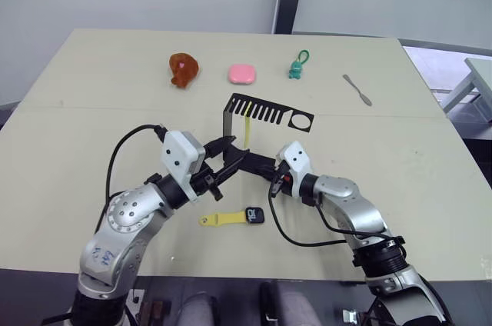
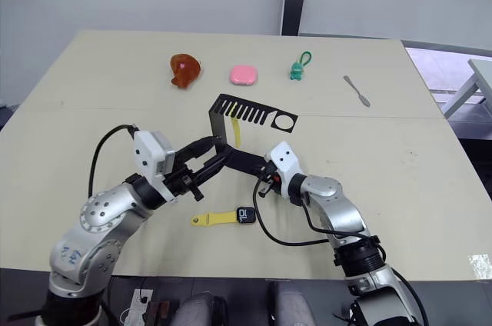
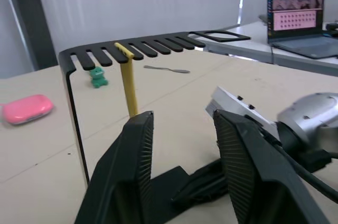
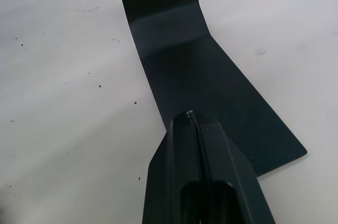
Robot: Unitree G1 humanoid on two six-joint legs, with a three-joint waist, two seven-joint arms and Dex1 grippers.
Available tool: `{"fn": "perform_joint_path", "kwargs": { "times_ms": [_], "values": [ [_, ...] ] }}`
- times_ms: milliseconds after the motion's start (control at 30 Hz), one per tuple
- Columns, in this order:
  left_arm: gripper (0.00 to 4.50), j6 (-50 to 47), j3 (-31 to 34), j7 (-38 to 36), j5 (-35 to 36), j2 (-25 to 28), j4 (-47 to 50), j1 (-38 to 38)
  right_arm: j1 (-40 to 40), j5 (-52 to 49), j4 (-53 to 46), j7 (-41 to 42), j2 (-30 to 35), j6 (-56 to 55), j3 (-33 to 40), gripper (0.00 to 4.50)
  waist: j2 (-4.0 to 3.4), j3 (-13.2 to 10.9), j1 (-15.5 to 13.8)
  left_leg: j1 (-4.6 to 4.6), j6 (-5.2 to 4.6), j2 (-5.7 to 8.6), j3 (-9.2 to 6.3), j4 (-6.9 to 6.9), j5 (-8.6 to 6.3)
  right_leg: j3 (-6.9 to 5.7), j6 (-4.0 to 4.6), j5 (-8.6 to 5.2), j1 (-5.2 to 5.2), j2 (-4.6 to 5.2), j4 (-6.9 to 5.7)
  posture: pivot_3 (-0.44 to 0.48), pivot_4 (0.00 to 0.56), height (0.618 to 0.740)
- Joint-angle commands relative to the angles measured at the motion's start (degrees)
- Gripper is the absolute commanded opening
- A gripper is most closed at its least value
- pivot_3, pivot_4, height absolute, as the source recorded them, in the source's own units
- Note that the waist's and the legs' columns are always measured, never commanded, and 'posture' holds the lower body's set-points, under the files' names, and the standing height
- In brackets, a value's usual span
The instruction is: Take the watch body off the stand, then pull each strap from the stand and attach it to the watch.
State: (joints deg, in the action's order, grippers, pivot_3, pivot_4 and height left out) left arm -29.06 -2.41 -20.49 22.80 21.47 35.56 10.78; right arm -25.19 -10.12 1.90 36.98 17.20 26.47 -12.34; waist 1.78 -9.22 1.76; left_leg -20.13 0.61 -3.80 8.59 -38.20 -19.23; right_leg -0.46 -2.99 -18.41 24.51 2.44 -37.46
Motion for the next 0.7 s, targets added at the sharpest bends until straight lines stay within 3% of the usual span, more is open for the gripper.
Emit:
{"fn": "perform_joint_path", "kwargs": {
  "times_ms": [33, 167, 700],
  "values": [
    [2.24, 2.74, -1.89, 2.25, -4.15, -1.62, -1.70, 1.63, 2.03, 1.20, 1.80, -1.94, 0.02, 2.45, 0.21, 0.00, 0.00, 0.00, -0.04, 0.00, 0.00, 0.00, 0.00, 0.00, 0.00, 0.00, 0.00, 0.00, 0.00, 0.00, 0.00, 0.000, 0.150, 0.740],
    [2.24, 5.54, -3.67, 4.00, -9.15, -3.45, -5.89, 3.68, 2.47, 1.33, 1.35, -2.17, -0.06, 2.59, -0.05, 0.00, 0.02, 0.02, -0.11, 0.00, -0.01, 0.01, 0.00, -0.01, 0.00, -0.01, 0.00, 0.00, -0.01, 0.01, 0.01, 0.000, 0.150, 0.740],
    [2.24, 12.56, -7.59, 5.23, -16.16, -11.91, -19.48, 7.91, 2.16, 1.94, 1.75, -1.70, 1.00, 1.90, -0.33, 0.00, 0.03, 0.03, -0.15, -0.01, -0.01, 0.00, 0.00, 0.00, 0.00, -0.05, 0.00, 0.00, -0.01, 0.02, 0.01, 0.000, 0.150, 0.740]
  ]
}}
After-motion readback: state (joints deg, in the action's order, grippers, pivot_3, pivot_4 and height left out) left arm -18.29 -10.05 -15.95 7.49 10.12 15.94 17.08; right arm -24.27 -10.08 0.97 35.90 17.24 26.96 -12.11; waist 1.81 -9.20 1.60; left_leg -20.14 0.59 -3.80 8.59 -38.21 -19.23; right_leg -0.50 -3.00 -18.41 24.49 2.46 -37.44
